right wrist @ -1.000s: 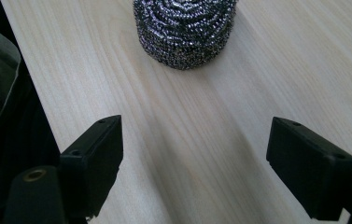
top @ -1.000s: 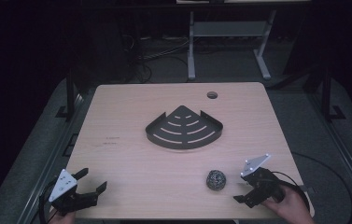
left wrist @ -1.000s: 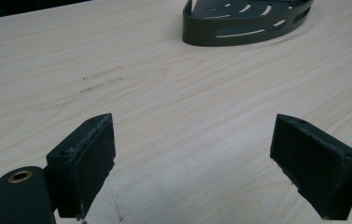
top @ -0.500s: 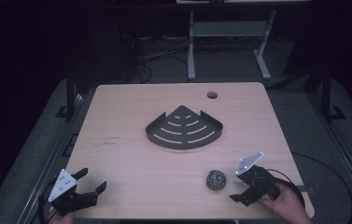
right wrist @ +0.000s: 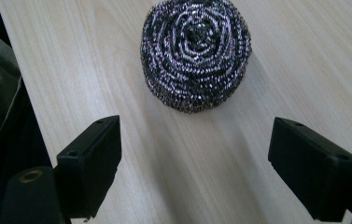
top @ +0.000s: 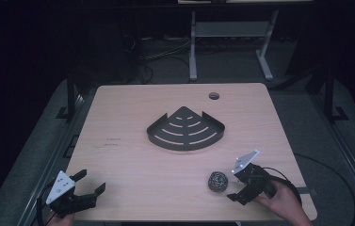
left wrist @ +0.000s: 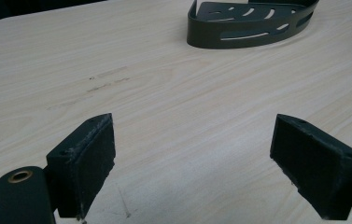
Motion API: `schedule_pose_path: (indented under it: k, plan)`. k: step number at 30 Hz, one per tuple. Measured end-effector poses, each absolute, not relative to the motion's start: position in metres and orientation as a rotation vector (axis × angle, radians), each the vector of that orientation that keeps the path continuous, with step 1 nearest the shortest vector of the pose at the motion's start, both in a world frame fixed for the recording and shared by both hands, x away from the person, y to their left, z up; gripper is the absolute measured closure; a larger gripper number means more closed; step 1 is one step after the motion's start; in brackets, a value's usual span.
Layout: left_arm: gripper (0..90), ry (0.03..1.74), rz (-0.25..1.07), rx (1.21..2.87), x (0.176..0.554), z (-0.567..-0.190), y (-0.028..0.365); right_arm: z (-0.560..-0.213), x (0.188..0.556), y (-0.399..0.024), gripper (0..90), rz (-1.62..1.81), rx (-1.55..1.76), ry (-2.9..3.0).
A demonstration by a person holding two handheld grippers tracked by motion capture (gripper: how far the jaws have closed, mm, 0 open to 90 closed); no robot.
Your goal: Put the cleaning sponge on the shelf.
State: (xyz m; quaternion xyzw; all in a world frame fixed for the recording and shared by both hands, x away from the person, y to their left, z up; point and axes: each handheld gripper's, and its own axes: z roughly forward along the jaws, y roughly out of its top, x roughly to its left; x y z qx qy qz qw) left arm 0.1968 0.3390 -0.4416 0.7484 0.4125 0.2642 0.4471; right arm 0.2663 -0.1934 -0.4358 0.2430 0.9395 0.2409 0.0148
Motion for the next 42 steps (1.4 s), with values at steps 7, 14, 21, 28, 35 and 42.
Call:
schedule_pose_path:
  k: [7,14,21,28,35,42]
  plan:
    - [13.3,1.022,0.654,1.853,0.197,-0.442,0.339,-0.435,0.27,-0.186,16.8,0.748,0.732,2.934]
    - [13.3,1.02,0.652,1.855,0.197,-0.442,0.339,-0.436,0.274,-0.179,16.8,0.739,0.721,2.947]
    - [13.3,1.021,0.652,1.855,0.197,-0.442,0.339,-0.435,0.277,-0.174,16.8,0.733,0.709,2.95]
    - [13.3,1.021,0.653,1.852,0.197,-0.442,0.339,-0.437,0.28,-0.167,16.2,0.723,0.694,2.963]
    - [13.3,1.02,0.65,1.847,0.197,-0.442,0.339,-0.437,0.284,-0.163,16.2,0.711,0.7,2.965]
    - [13.3,1.02,0.651,1.841,0.197,-0.441,0.34,-0.438,0.289,-0.156,16.2,0.688,0.691,2.981]
